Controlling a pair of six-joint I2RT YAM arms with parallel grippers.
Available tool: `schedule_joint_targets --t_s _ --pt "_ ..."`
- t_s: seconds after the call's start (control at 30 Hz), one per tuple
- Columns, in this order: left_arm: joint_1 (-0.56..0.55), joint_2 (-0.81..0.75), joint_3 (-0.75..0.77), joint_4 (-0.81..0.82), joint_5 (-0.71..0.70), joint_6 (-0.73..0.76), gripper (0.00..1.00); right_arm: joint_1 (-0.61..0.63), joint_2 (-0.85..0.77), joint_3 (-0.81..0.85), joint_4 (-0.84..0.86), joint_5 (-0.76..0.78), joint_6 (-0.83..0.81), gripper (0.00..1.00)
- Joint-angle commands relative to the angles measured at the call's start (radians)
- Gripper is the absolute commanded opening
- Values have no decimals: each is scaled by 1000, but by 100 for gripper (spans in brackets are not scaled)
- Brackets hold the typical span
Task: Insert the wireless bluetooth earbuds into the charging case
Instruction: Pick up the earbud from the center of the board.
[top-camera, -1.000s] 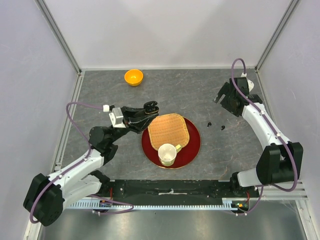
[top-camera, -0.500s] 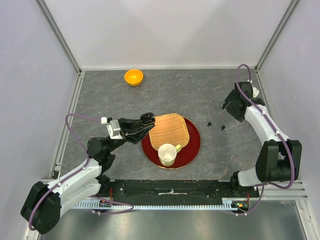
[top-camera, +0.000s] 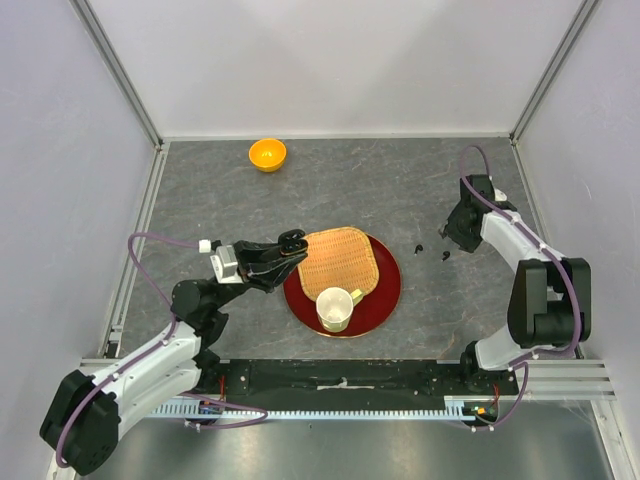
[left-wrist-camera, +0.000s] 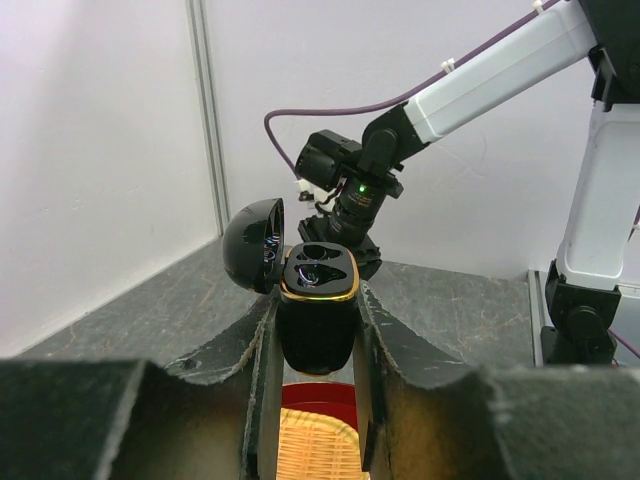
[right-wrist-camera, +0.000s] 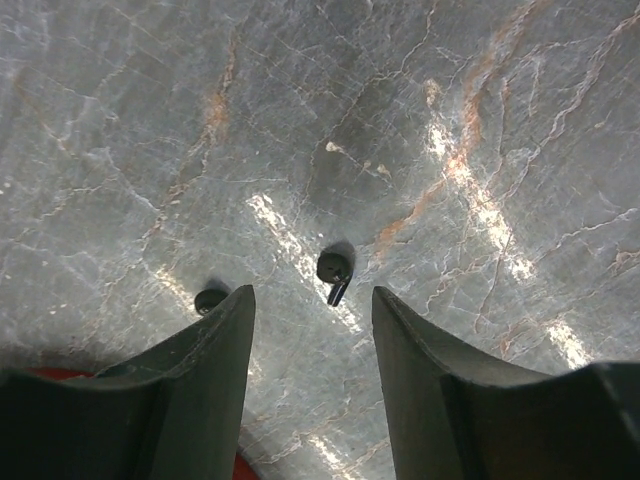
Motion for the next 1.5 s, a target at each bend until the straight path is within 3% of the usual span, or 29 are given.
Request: schedule_joint_targets --t_s 0.0,1.47 --pt "-2 -23 -12 9 -23 30 2 -4 41 -10 30 23 -37 56" --pt "-2 -20 -20 -5 -69 40 2 -4 154 -27 88 17 -62 43"
